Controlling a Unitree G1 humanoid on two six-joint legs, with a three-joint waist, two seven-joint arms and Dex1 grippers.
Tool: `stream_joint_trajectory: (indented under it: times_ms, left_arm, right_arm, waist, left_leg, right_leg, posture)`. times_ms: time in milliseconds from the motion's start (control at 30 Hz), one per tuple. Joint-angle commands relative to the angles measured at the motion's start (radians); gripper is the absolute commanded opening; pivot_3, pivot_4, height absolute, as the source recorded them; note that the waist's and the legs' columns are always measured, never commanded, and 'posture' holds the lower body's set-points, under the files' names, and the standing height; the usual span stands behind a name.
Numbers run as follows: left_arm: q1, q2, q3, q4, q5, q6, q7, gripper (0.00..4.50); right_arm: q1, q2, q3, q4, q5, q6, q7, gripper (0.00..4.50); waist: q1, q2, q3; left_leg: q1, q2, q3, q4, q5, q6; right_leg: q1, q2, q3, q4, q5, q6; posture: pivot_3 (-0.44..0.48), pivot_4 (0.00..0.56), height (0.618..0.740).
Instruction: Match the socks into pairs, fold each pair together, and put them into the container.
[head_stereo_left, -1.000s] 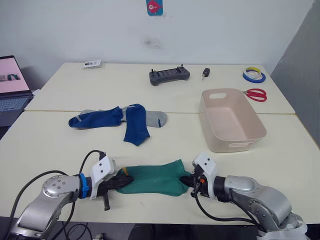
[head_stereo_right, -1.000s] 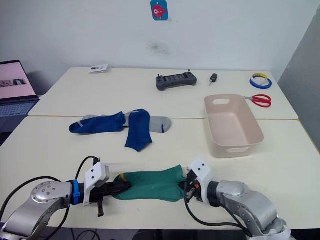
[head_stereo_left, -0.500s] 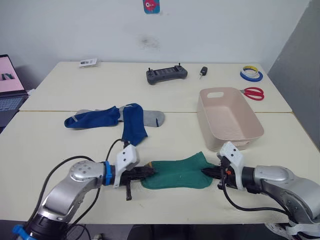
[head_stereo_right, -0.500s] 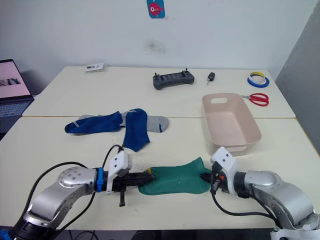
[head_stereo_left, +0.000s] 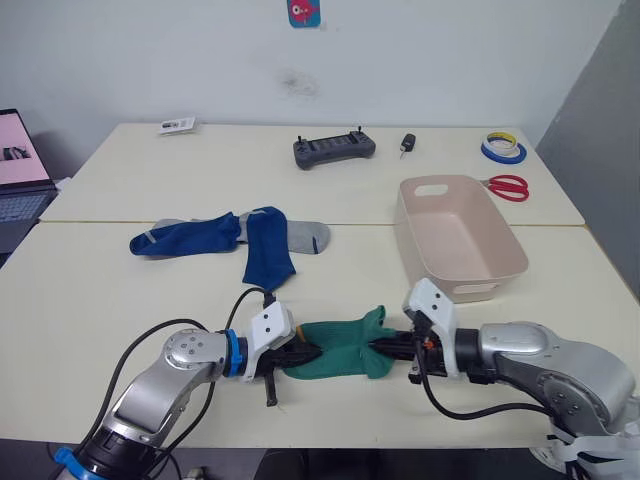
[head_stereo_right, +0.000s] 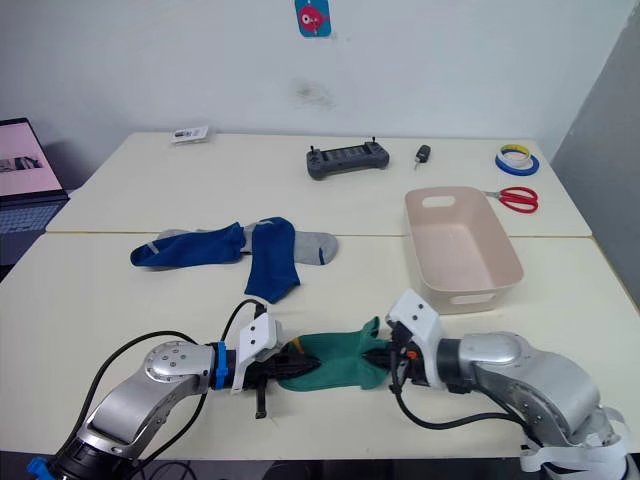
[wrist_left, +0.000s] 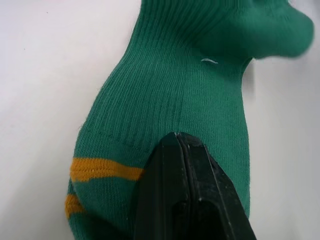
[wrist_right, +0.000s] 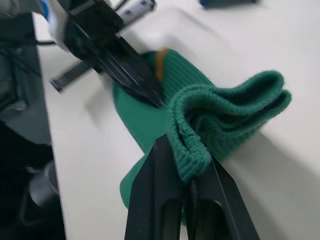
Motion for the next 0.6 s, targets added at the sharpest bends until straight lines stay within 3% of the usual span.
stream_joint_trajectory:
  times_ms: [33,333,500,600]
  left_arm:
    - [0.028,0.011,-0.005,0.026,0.020,0.007,0.001,0.00]
    - [0.054,0.007,0.003,0.018,0.021,-0.007,0.014,0.00]
    - [0.060,0.007,0.006,0.008,0.017,-0.003,0.021,0.00]
    - [0.057,0.003,0.008,0.002,0.012,0.002,0.029,0.00]
  right_arm:
    - [-0.047,0.059,0.061,0.044,-0.007,0.009,-0.030,0.02]
    - [-0.092,0.144,0.146,0.187,-0.058,-0.036,-0.033,0.02]
    - [-0.091,0.203,0.123,0.226,-0.033,-0.029,-0.037,0.02]
    - [-0.092,0.217,0.105,0.221,-0.028,-0.017,-0.045,0.77]
  waist:
    - [-0.001,0.000,0.000]
    - [-0.002,0.000,0.000]
    - [-0.002,0.000,0.000]
    - [-0.002,0.000,0.000]
  left_leg:
    - [0.000,0.000,0.000,0.000,0.000,0.000]
    - [0.000,0.000,0.000,0.000,0.000,0.000]
    - [0.000,0.000,0.000,0.000,0.000,0.000]
    - [0.000,0.001,0.000,0.000,0.000,0.000]
  right_leg:
    - [0.000,0.000,0.000,0.000,0.000,0.000]
    - [0.000,0.000,0.000,0.000,0.000,0.000]
    - [-0.001,0.000,0.000,0.000,0.000,0.000]
    - [-0.001,0.000,0.000,0.001,0.000,0.000]
  posture:
    - [0.000,0.150,0.740]
    - [0.000,0.150,0.740]
    - [0.000,0.150,0.740]
    - [0.000,0.150,0.740]
